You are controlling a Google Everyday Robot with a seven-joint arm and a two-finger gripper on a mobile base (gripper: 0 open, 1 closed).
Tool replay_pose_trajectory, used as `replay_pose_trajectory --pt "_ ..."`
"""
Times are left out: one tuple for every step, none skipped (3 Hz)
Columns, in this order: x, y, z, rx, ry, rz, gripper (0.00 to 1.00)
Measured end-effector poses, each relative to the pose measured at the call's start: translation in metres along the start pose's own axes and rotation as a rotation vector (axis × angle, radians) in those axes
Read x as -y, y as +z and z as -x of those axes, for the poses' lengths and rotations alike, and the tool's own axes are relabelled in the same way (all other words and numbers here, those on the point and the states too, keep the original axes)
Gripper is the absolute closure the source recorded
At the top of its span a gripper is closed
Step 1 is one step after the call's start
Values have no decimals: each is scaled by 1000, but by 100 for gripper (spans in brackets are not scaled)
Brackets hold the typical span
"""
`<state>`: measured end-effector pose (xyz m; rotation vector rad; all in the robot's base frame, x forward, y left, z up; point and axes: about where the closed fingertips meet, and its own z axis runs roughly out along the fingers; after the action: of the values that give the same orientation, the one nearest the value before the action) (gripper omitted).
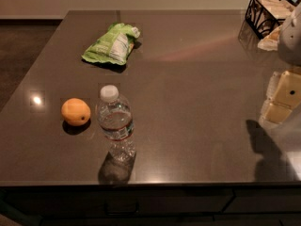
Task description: Knock water bottle over
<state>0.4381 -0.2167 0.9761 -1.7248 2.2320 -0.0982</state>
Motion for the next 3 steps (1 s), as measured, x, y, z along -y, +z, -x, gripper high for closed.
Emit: replay_pose_trajectory --pt "0 0 0 1 0 0 0" --pt "-3 1 18 53 -14 5 0" --pt "-12 14 49 180 -42 38 0"
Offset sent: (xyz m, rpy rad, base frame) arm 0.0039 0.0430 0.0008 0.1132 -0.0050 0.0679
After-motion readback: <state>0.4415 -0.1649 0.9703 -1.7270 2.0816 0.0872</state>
